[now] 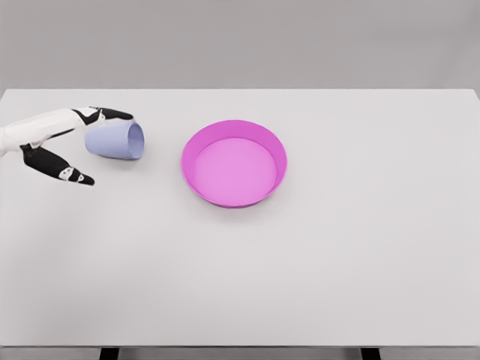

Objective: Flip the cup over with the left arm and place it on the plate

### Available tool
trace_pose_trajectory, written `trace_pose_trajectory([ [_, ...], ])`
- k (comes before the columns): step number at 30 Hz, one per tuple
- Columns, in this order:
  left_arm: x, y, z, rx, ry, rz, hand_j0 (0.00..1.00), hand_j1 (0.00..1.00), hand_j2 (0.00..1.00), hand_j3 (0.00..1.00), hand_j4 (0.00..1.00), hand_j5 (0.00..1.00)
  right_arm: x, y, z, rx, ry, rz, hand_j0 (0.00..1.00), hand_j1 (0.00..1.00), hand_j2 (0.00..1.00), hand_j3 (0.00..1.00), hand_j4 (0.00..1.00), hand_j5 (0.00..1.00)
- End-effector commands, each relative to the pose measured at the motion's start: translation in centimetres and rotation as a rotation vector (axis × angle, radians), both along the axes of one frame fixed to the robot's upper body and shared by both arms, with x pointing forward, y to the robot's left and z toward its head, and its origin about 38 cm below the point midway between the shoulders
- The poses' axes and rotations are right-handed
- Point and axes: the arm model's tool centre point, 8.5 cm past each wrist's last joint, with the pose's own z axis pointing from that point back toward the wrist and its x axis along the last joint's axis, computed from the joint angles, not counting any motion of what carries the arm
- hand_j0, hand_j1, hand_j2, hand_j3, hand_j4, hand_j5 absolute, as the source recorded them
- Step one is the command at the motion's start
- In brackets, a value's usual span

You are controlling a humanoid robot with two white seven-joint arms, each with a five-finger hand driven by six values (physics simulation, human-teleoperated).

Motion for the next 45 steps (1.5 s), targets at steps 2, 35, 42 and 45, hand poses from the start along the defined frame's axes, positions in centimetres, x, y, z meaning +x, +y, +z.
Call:
trace_pose_trajectory([
  [2,0.7,0.3,0.3,-0.031,-0.009,0.028,1.00,1.00,1.00,1.00,1.00,1.00,0.0,0.0,0.0,0.000,-0.001,0.001,1.00,1.00,1.00,1.00,1.00,1.00],
  [35,6.8,-1.1,-5.2,0.240,0.152,0.225,1.00,1.00,1.00,1.00,1.00,1.00,0.0,0.0,0.0,0.000,0.001,0.001,1.00,1.00,1.00,1.00,1.00,1.00],
  [42,8.8,-2.8,-5.9,0.212,0.157,0.235,1.00,1.00,1.00,1.00,1.00,1.00,0.0,0.0,0.0,0.000,0.000,0.000,1.00,1.00,1.00,1.00,1.00,1.00],
  [45,9.4,-2.7,-6.4,0.221,0.166,0.250,1.00,1.00,1.00,1.00,1.00,1.00,0.0,0.0,0.0,0.000,-0.001,0.000,1.00,1.00,1.00,1.00,1.00,1.00],
])
